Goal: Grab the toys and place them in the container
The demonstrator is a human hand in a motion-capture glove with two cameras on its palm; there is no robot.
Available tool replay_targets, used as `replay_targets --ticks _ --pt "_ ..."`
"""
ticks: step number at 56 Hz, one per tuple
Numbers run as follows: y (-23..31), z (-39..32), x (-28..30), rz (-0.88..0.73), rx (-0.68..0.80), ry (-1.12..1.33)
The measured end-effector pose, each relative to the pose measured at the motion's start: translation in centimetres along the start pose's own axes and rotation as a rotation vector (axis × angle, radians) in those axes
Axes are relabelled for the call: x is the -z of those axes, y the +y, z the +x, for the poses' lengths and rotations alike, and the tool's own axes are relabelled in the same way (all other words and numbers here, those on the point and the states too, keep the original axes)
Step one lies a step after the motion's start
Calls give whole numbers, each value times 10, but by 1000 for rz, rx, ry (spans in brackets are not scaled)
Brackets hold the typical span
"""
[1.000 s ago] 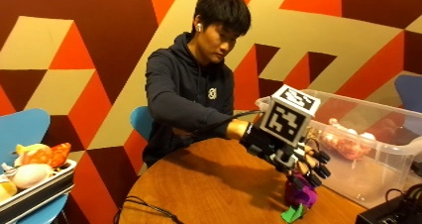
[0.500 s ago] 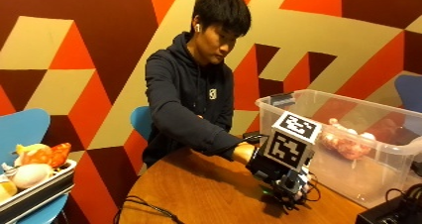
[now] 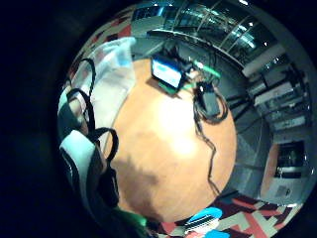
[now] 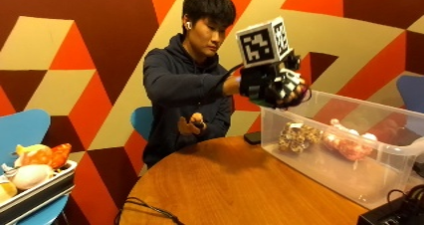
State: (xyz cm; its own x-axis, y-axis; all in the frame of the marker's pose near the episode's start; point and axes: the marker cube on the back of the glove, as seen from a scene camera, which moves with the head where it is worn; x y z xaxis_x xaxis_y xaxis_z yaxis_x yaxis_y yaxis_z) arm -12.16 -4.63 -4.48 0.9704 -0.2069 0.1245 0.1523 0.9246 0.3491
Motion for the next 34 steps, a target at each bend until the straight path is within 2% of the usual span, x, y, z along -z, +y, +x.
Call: replay_targets --ticks 6,11,15,21,28,34 --pt "-11 -47 30 67 103 -76" --pt "-32 -77 35 90 89 -156" --pt "-44 -95 24 65 99 -187" --pt "-62 -111 -7 87 55 -89" --pt "-67 -115 -39 -36 56 -79" --pt "-61 -110 -43 -56 82 -107"
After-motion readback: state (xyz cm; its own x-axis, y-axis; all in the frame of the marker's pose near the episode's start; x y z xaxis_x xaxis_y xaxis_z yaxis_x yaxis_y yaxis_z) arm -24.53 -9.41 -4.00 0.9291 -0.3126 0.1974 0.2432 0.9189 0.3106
